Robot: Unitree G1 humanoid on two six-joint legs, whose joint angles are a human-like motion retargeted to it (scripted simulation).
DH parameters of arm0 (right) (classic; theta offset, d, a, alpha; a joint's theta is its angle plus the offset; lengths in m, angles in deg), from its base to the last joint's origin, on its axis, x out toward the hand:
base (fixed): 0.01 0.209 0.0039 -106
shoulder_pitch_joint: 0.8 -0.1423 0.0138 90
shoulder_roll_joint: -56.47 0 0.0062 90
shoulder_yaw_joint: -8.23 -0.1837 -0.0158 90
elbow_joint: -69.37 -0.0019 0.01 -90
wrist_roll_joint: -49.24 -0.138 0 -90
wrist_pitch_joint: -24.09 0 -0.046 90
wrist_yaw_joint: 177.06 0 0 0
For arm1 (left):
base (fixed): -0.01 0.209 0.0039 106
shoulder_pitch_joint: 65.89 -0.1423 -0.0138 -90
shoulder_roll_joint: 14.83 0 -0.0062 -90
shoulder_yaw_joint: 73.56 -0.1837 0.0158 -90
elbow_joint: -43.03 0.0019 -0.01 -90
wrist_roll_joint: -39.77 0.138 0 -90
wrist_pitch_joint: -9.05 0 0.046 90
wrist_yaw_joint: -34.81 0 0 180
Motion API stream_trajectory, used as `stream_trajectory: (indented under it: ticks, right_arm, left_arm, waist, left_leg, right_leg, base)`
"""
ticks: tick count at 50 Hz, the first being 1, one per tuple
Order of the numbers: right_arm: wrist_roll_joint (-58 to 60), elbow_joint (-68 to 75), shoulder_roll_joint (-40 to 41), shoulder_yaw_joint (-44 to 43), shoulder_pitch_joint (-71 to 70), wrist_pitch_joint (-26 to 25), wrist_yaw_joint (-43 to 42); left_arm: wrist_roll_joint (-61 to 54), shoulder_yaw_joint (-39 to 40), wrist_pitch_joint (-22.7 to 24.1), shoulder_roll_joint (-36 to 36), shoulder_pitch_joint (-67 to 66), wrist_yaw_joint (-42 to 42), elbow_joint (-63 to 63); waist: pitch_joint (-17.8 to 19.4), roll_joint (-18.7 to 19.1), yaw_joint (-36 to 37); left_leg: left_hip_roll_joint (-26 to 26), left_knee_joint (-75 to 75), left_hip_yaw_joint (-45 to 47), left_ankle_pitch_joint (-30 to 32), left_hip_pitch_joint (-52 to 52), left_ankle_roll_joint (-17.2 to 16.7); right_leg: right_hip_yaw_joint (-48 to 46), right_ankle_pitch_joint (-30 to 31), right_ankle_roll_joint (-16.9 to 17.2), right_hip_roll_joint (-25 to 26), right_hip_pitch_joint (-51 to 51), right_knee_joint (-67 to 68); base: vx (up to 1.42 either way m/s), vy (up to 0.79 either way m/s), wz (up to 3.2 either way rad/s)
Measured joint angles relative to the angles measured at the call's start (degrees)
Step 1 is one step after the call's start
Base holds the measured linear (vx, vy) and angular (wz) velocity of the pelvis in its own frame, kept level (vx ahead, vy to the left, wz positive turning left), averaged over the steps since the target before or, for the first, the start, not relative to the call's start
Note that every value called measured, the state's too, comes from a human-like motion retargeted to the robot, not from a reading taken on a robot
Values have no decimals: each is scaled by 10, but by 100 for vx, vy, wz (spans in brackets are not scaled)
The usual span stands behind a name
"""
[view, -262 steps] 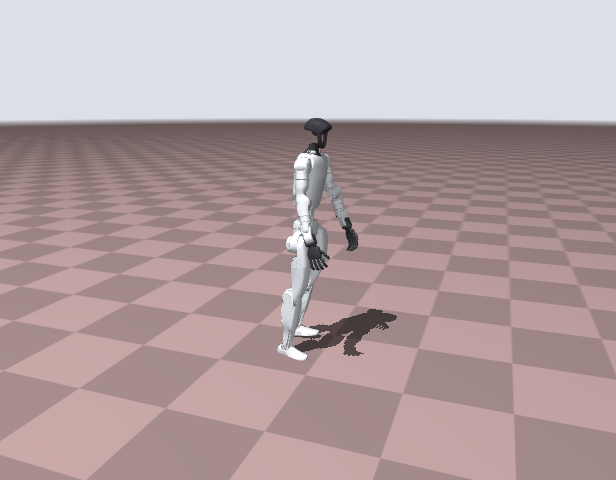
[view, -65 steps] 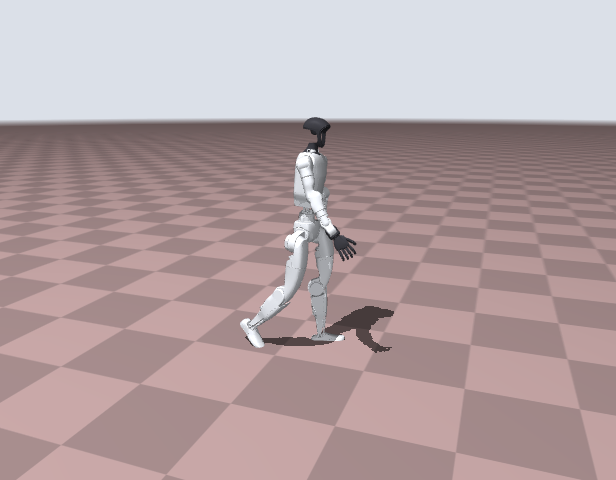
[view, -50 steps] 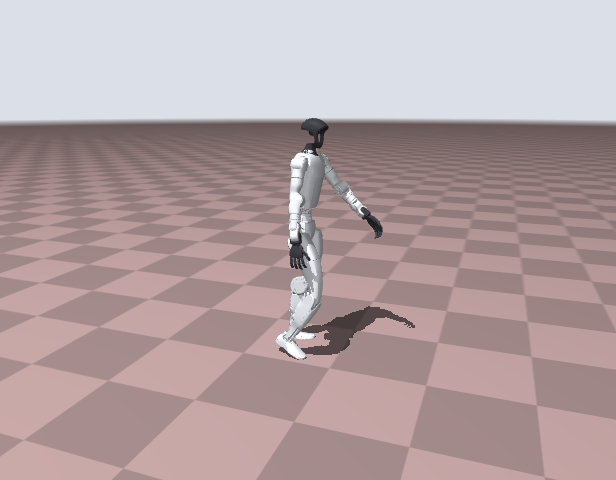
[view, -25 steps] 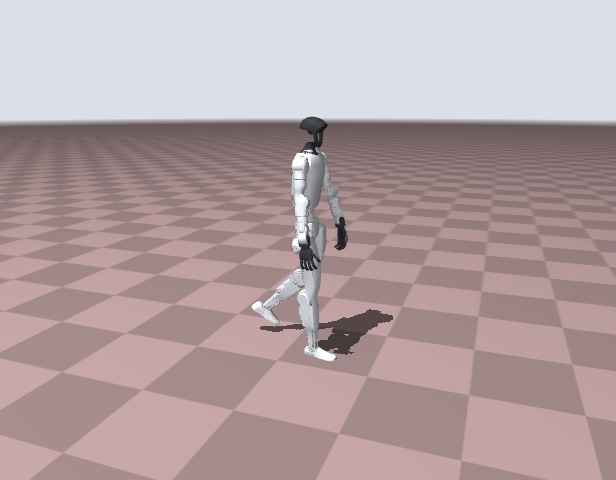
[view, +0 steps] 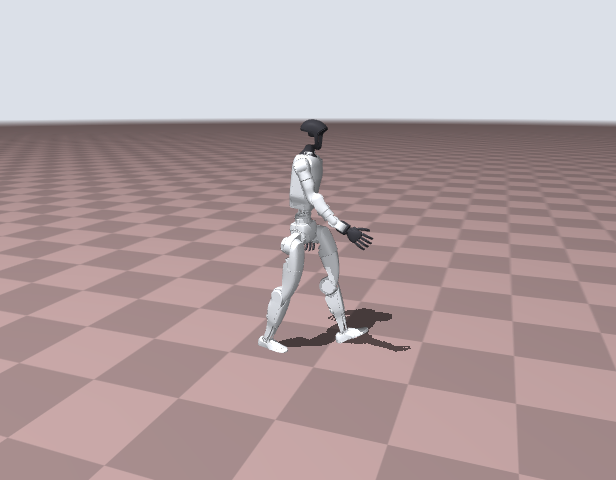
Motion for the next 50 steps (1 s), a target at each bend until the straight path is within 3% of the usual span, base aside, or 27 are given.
stream_trajectory:
  ticks: [7,13,18,22,25,30,32,35,43,50]
  right_arm:
    - [12,47,32,-37,50,-36,65]
    - [11,57,24,-62,114,-65,116]
    - [3,36,0,-71,138,-68,98]
    - [-14,18,-22,-74,142,-51,61]
    - [-29,12,-35,-76,147,-37,43]
    - [-13,39,-49,-82,156,-44,35]
    - [11,62,-52,-86,157,-57,40]
    - [36,98,-56,-91,160,-66,51]
    - [45,151,-61,-146,172,-69,97]
    - [2,150,-55,-178,178,-54,77]
  left_arm:
    - [44,-8,-18,-11,50,18,-43]
    - [93,-45,-51,-35,162,42,5]
    - [69,-2,-79,-63,254,-12,0]
    - [-24,45,-62,-76,298,-74,-75]
    - [-74,40,-33,-80,321,-98,-140]
    - [-68,-15,-4,-86,367,-119,-193]
    - [-46,-36,-7,-83,383,-122,-191]
    - [-10,-60,-15,-71,392,-117,-176]
    - [83,-70,-22,-27,342,-49,-113]
    - [74,-40,-22,-4,262,-26,-19]
  waist:
    - [-21,6,6]
    - [-51,-5,-22]
    - [-68,0,-64]
    - [-74,13,-105]
    - [-74,16,-131]
    - [-57,-3,-163]
    - [-52,-8,-168]
    - [-55,-4,-172]
    - [-72,8,-175]
    - [-77,8,-156]
  left_leg:
    - [12,0,16,74,48,-16]
    - [-5,1,5,48,81,-8]
    - [-10,2,3,25,100,-21]
    - [-10,1,-7,11,111,-29]
    - [-20,2,-21,1,120,-31]
    - [-61,5,-58,-20,147,-32]
    - [-71,8,-69,-29,156,-31]
    - [-75,13,-83,-38,163,-31]
    - [-82,15,-99,-53,175,-23]
    - [-83,23,-91,-64,178,-15]
  right_leg:
    - [31,5,-30,3,-10,131]
    - [11,90,-49,-11,-129,396]
    - [-62,43,-93,-43,-228,521]
    - [-100,1,-105,-26,-262,456]
    - [-107,3,-90,-4,-260,318]
    - [-60,99,-35,12,-208,33]
    - [-40,146,-23,10,-191,-18]
    - [-41,160,-24,7,-171,-39]
    - [-73,130,-1,-5,-135,-58]
    - [-64,116,-2,-7,-133,-56]
  base:
    - [59,28,-34]
    - [47,31,3]
    - [34,22,6]
    - [26,13,26]
    - [24,9,47]
    - [24,5,70]
    - [23,2,56]
    - [21,2,43]
    - [19,-1,20]
    - [13,-4,-14]
